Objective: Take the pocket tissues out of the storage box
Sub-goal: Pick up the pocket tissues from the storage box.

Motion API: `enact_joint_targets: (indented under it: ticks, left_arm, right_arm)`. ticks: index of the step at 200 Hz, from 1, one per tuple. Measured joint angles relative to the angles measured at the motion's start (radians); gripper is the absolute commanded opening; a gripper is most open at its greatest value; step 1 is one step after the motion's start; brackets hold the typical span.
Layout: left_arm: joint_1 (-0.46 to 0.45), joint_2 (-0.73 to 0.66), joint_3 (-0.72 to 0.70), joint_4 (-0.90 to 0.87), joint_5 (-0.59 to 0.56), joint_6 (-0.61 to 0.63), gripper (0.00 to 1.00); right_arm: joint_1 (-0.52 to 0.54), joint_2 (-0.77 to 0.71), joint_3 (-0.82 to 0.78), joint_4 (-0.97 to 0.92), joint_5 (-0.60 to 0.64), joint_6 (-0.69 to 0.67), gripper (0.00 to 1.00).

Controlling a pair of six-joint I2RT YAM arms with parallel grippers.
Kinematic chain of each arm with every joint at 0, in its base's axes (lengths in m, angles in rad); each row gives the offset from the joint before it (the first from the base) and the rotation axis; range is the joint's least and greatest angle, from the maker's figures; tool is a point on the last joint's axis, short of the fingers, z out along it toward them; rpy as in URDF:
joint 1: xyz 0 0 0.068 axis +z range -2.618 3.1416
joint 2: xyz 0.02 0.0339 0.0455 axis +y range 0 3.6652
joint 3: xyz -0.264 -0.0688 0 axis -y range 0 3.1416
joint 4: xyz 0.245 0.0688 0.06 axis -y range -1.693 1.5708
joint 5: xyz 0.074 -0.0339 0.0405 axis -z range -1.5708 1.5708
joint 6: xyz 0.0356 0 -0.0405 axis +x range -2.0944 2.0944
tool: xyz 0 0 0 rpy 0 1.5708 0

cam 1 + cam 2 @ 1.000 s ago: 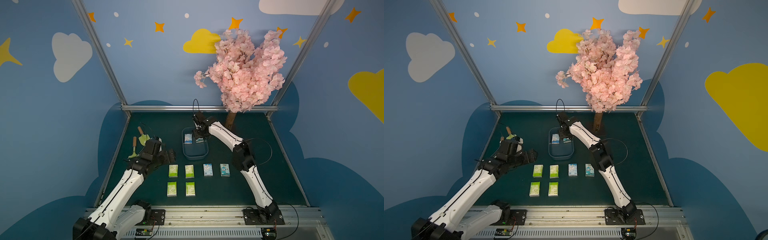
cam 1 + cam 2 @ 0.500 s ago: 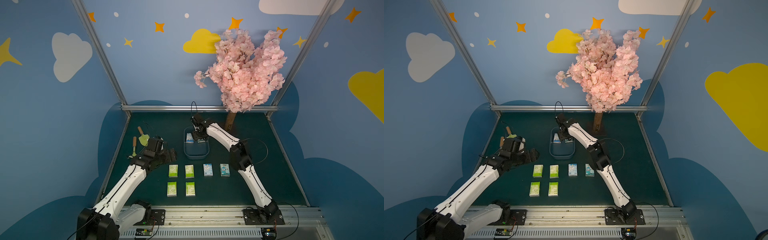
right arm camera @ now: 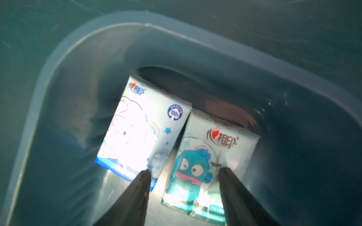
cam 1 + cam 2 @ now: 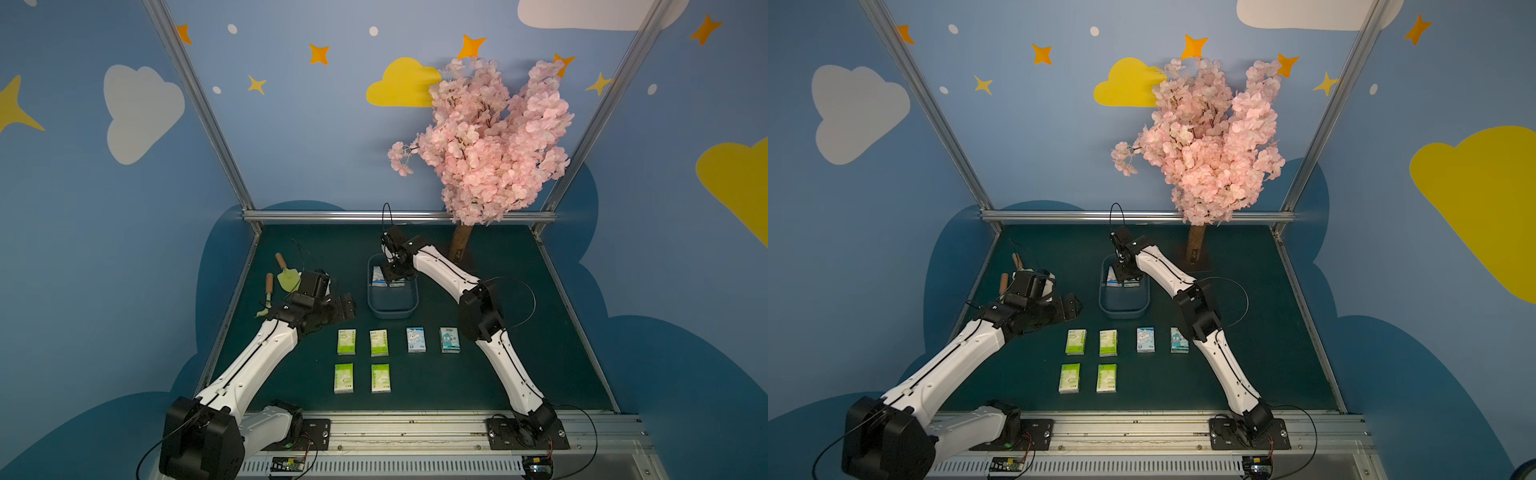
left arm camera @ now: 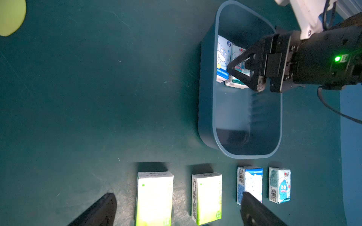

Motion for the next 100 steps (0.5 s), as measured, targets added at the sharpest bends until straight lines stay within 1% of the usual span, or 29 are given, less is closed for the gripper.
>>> enact_joint_targets:
  ticks: [41, 100]
  left_arm:
    - [0.002, 0.019, 0.000, 0.000, 0.005, 0.004, 1.00]
    - [0.006, 0.034, 0.016, 0.001, 0.008, 0.011, 1.00]
  right_arm:
    - [-0.011, -0.027, -0.040, -0.002, 0.045, 0.000, 0.67]
    - [-0.015, -0.029, -0.046, -0.002, 0.044, 0.005, 0.72]
